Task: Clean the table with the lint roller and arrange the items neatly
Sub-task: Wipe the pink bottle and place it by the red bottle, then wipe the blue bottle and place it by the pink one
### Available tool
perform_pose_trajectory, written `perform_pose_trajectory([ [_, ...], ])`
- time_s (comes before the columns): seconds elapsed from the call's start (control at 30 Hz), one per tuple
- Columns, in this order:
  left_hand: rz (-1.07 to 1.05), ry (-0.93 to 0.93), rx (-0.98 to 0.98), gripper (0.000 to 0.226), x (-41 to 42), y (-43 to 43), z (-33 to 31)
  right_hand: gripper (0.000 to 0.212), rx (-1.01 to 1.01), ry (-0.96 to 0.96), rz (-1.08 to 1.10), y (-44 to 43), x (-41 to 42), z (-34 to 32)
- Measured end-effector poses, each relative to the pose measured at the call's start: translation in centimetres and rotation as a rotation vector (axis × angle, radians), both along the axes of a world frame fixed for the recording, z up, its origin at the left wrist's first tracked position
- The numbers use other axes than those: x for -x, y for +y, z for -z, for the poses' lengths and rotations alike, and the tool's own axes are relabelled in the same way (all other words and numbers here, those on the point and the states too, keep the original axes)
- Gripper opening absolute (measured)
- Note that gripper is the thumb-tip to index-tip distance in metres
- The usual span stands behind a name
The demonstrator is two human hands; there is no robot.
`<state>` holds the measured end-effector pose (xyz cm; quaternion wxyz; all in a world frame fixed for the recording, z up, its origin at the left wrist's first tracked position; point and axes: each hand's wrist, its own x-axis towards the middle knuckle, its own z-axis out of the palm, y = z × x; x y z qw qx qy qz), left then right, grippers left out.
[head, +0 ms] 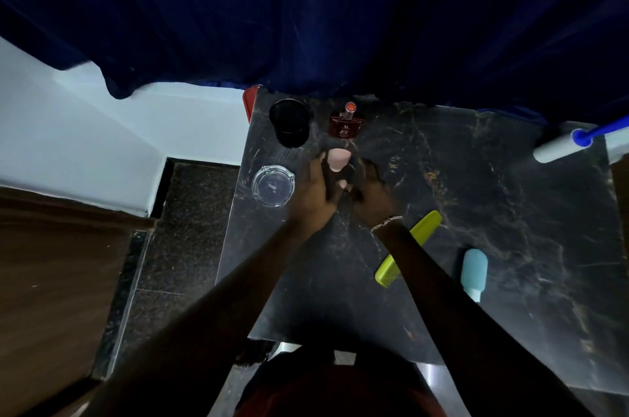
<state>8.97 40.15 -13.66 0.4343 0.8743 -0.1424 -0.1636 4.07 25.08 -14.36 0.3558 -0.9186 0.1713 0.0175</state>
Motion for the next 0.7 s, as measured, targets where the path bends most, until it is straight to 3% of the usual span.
perform_pose_trajectory([
  [0.2, 0.150, -0.287, -0.165, 0.070, 7.3, 1.3, 1.0, 0.073, 0.381, 0.057, -0.058, 0.3, 7.4, -0.9],
  [0.3, 0.221, -0.311, -0.214, 0.069, 10.6, 1.3, 1.9, 0.068, 0.471, 0.081, -0.084, -0.5, 11.6, -1.1],
  [0.7, 0.390, -0.347, -0.301, 0.070, 17.5, -6.7, 0.6, 0.068, 0.401, 0.239, 0.100, -8.4, 22.1, -2.4],
])
